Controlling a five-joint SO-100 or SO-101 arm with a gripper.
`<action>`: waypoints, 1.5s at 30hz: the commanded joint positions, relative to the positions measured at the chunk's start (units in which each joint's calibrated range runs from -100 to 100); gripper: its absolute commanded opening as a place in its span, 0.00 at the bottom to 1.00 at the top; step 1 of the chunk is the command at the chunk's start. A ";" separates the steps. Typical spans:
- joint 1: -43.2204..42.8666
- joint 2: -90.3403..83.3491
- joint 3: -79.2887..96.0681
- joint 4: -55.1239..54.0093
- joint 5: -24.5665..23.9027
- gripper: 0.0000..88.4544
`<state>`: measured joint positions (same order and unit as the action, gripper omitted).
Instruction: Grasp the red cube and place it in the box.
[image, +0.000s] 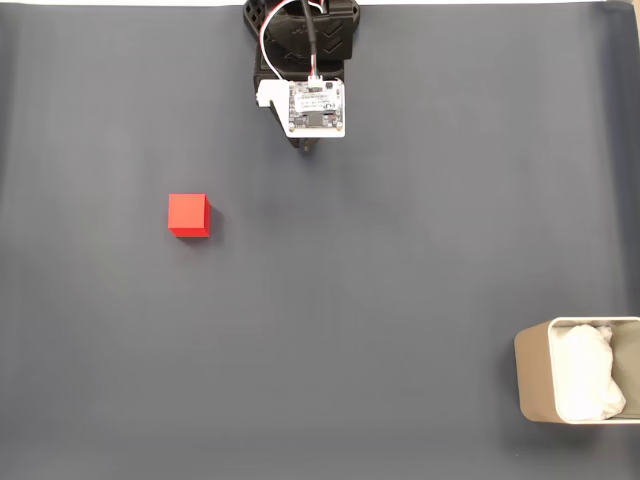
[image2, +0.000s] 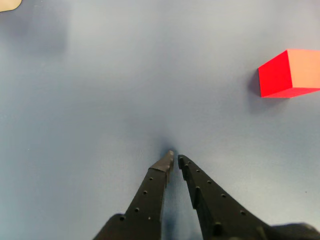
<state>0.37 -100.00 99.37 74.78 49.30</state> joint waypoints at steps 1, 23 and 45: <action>0.34 0.17 0.54 1.12 0.15 0.00; 0.62 1.39 -2.56 -8.80 0.20 0.00; 0.48 49.31 -81.48 -5.68 0.34 0.00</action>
<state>0.22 -53.97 26.04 64.92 48.91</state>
